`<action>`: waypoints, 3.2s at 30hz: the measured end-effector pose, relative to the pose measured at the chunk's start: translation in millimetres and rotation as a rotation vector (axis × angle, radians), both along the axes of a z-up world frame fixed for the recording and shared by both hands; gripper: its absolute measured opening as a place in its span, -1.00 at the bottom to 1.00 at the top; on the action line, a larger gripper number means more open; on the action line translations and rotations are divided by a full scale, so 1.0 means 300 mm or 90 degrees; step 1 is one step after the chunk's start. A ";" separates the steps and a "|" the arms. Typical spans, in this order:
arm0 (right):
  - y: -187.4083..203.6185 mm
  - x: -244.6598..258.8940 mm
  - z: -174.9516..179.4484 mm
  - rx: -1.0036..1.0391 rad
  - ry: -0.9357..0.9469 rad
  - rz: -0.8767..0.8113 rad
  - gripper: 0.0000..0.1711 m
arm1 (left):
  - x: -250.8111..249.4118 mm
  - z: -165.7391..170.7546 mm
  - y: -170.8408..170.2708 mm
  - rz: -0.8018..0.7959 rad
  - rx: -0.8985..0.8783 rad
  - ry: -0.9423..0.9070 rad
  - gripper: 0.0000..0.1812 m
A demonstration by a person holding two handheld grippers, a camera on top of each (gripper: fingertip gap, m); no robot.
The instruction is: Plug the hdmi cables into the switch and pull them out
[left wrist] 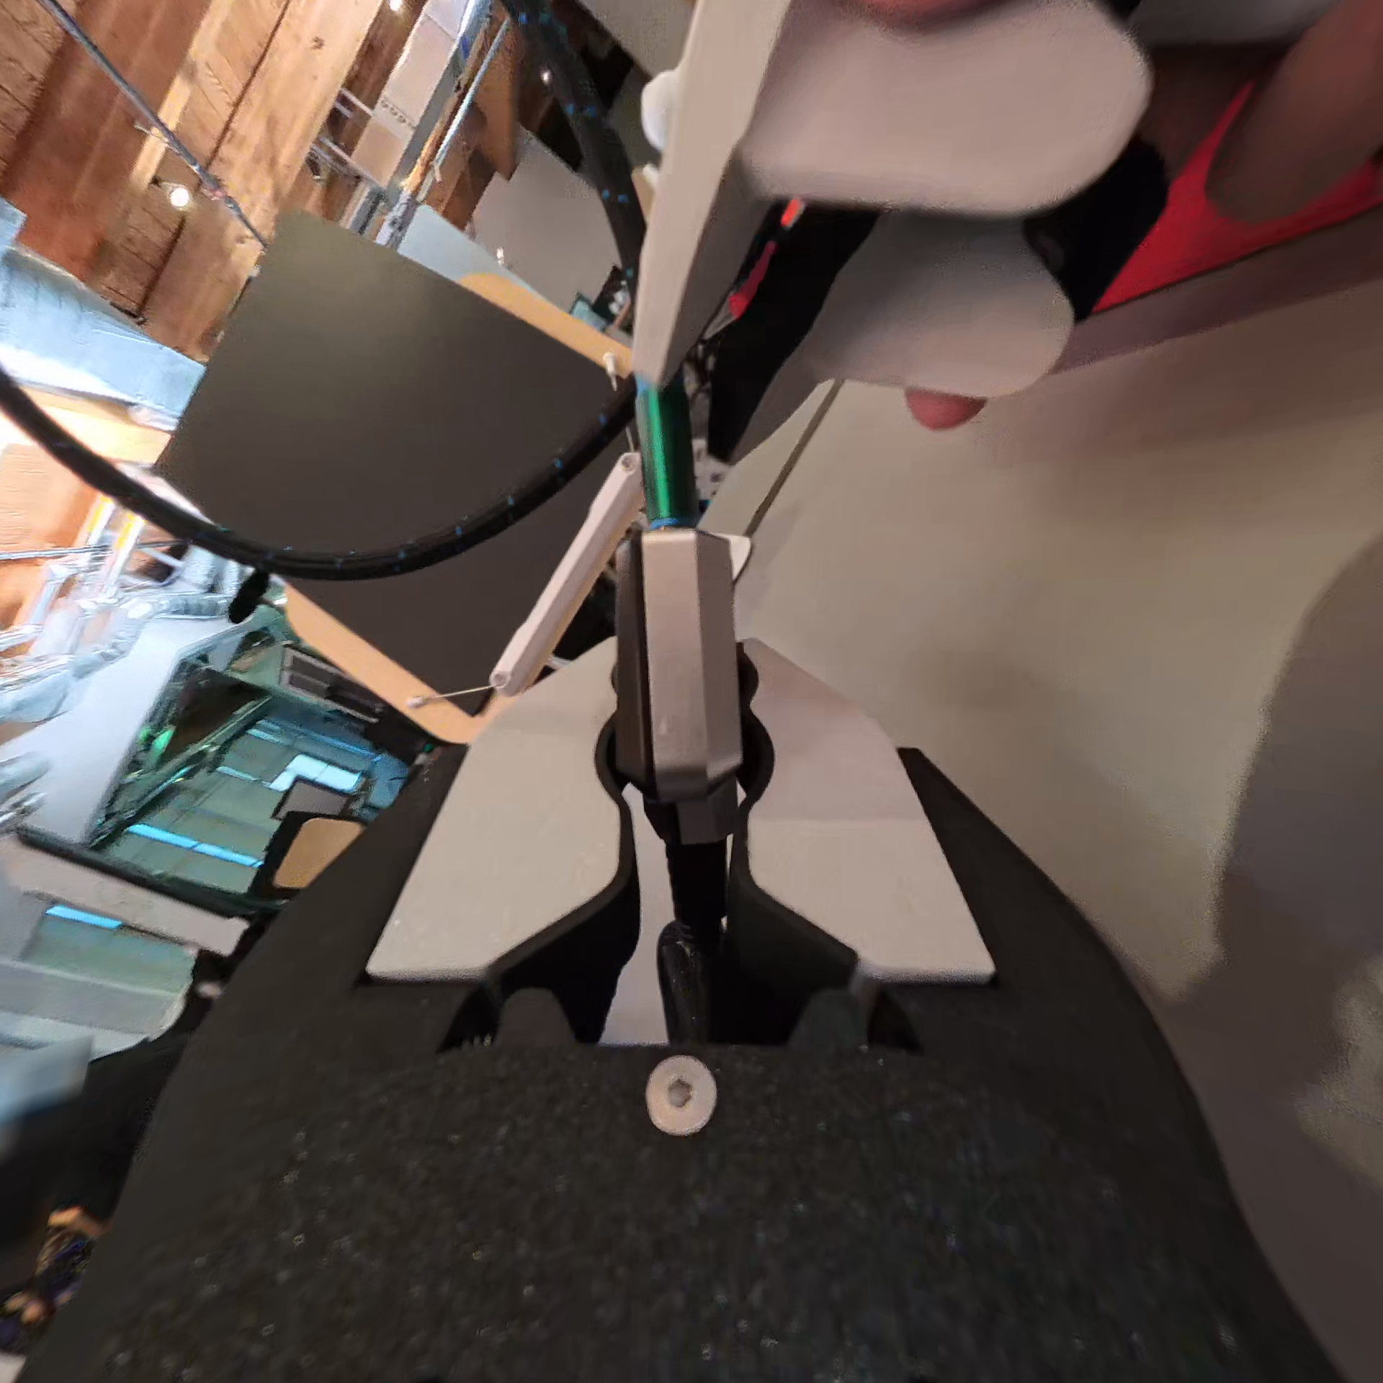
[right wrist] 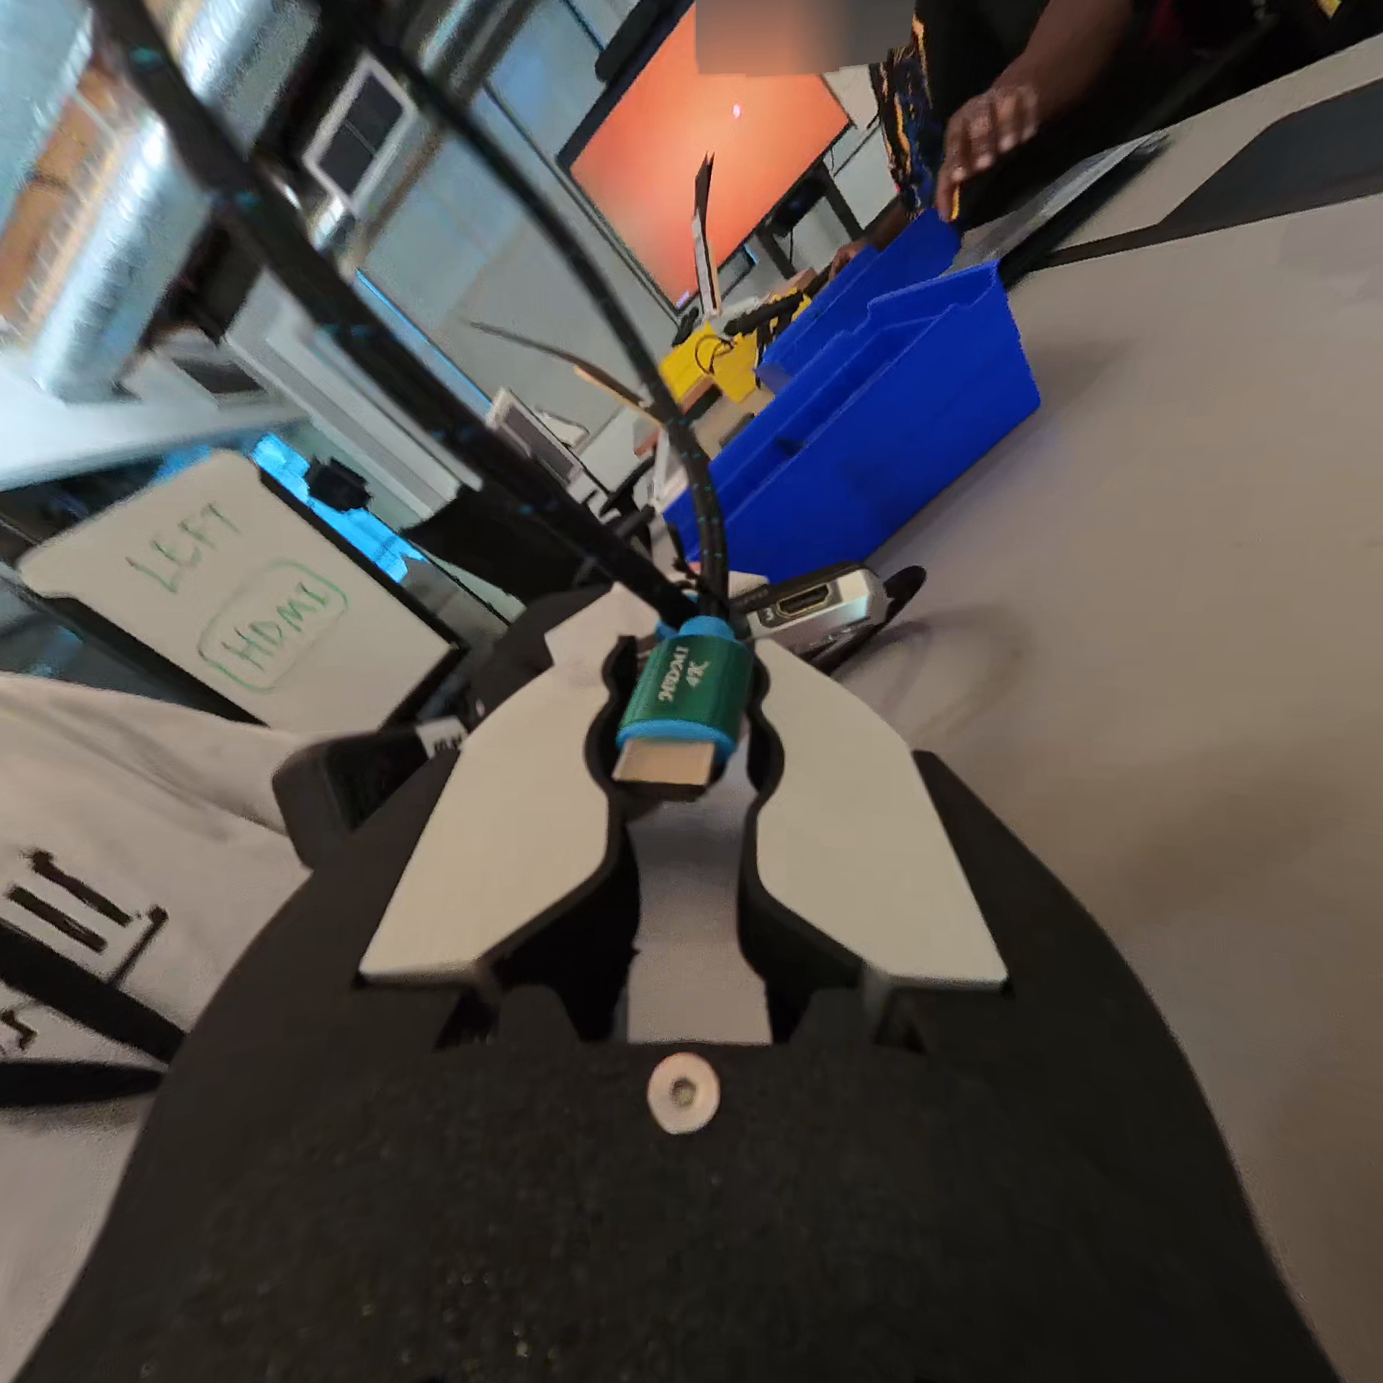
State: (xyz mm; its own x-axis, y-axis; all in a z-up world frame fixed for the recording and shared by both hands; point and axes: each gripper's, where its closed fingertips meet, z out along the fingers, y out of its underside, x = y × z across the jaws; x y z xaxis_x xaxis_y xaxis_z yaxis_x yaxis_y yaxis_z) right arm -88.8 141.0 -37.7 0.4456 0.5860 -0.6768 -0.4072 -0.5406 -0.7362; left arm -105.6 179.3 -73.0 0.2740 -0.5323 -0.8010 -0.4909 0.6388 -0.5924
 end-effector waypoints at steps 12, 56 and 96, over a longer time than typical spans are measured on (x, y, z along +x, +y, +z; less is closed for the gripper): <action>-0.016 -0.068 0.014 0.051 -0.209 0.049 -0.36 | -0.035 -0.017 0.015 -0.129 -0.063 0.032 -0.75; 0.032 -0.018 -0.140 -0.025 -0.346 -0.132 -0.76 | 0.057 -0.065 0.001 -0.008 -0.025 0.140 -0.75; -0.015 0.006 -0.134 -0.017 -0.295 0.025 -0.76 | 0.048 -0.071 -0.051 -0.075 -0.012 0.118 -0.75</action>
State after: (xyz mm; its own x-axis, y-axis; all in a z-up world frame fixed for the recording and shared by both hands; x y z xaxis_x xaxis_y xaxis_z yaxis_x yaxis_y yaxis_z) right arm -87.0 136.5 -77.9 0.6826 0.5936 -0.4261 -0.0172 -0.5700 -0.8215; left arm -91.1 163.9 -94.4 0.0584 -0.5675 -0.8213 -0.5144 0.6879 -0.5120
